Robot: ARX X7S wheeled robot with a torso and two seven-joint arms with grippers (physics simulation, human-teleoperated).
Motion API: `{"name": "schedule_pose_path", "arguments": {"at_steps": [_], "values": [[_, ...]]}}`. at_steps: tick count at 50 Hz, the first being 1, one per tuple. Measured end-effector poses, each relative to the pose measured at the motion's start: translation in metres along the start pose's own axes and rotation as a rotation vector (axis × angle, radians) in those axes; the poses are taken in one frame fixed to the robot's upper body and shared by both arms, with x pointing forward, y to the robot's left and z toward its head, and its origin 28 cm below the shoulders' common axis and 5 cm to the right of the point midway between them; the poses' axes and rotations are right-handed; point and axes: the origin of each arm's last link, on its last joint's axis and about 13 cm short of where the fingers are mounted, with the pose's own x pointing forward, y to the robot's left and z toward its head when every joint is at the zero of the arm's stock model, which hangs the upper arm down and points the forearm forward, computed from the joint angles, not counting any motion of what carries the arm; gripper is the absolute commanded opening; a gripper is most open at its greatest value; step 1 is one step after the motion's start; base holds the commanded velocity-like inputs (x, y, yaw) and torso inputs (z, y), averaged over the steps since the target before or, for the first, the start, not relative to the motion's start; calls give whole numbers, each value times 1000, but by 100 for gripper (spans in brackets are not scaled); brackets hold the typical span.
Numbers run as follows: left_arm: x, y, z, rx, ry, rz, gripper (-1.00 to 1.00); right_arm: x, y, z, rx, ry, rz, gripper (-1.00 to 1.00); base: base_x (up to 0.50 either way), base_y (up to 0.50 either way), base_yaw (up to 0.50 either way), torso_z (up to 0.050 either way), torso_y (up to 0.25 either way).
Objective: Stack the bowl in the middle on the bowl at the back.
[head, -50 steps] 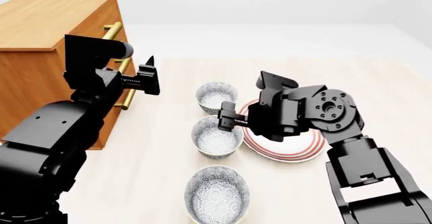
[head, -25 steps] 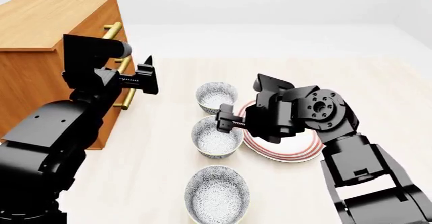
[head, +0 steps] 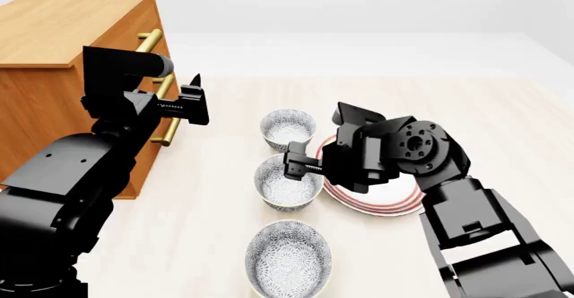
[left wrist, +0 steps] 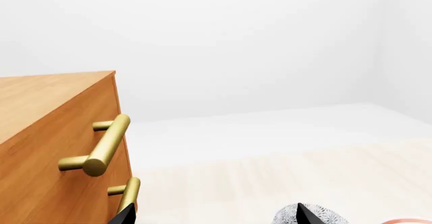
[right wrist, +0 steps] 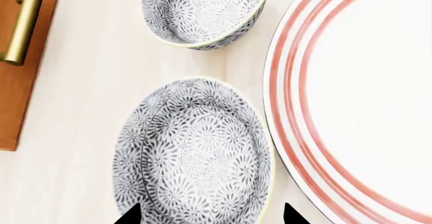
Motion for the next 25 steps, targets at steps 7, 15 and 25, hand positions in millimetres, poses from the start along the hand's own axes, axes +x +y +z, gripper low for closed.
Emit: {"name": "schedule_pose_path", "arguments": {"at_steps": [7,15,25], "values": [[0,0,0,0,1,1,100,2,-1,0,2,2,-4,100,0,0,0,0,0],[0,0,-1,1,3,3,100,6,-2,-1,6,5,-5,100,0,0,0,0,0],[1,1,-1,0,5,3,100,10,-3,-2,9,14,-7,100,0,0,0,0,0]]}}
